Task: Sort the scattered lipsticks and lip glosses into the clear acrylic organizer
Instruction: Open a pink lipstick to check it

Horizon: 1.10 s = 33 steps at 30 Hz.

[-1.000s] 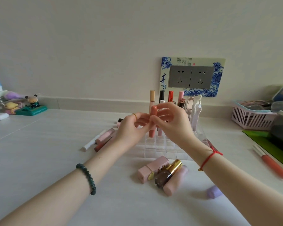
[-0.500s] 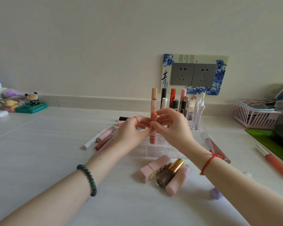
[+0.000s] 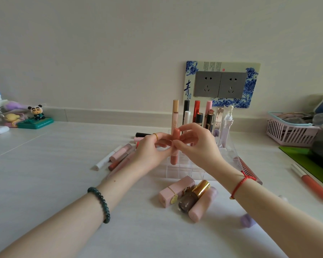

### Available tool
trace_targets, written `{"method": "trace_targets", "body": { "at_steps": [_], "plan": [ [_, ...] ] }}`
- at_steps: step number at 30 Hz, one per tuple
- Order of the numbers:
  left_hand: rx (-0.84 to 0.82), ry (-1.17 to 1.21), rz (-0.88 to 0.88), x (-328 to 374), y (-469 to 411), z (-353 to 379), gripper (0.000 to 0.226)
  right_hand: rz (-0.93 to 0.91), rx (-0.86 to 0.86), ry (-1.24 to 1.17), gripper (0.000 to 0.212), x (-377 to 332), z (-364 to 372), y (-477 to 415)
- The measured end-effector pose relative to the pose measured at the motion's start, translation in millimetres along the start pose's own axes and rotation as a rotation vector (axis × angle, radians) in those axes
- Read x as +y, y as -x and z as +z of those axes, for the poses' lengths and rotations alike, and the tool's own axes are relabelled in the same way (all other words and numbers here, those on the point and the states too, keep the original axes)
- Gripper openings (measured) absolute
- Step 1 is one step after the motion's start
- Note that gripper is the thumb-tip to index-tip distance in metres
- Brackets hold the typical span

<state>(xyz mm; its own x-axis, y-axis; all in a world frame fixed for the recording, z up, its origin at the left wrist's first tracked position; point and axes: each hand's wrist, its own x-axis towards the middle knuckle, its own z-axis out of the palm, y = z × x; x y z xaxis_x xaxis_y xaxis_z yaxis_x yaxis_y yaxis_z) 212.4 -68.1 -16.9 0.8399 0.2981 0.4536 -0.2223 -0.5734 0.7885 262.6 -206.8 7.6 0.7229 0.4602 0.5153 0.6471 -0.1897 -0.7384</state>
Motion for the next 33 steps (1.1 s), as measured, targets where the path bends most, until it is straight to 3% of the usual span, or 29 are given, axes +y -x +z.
{"method": "trace_targets", "body": {
  "at_steps": [17,25,33],
  "plan": [
    [0.049,0.055,-0.013,9.2,2.4,-12.5,0.028,-0.044,0.038,-0.024,0.031,-10.0,-9.7,-4.4],
    [0.163,0.088,0.036,16.0,7.0,-67.3,0.014,-0.144,0.146,-0.086,0.029,-38.6,-24.6,-5.0],
    [0.18,-0.126,-0.058,-10.8,32.8,-125.2,0.02,-0.193,-0.112,-0.06,0.031,-59.8,19.8,-0.4]
  ]
}}
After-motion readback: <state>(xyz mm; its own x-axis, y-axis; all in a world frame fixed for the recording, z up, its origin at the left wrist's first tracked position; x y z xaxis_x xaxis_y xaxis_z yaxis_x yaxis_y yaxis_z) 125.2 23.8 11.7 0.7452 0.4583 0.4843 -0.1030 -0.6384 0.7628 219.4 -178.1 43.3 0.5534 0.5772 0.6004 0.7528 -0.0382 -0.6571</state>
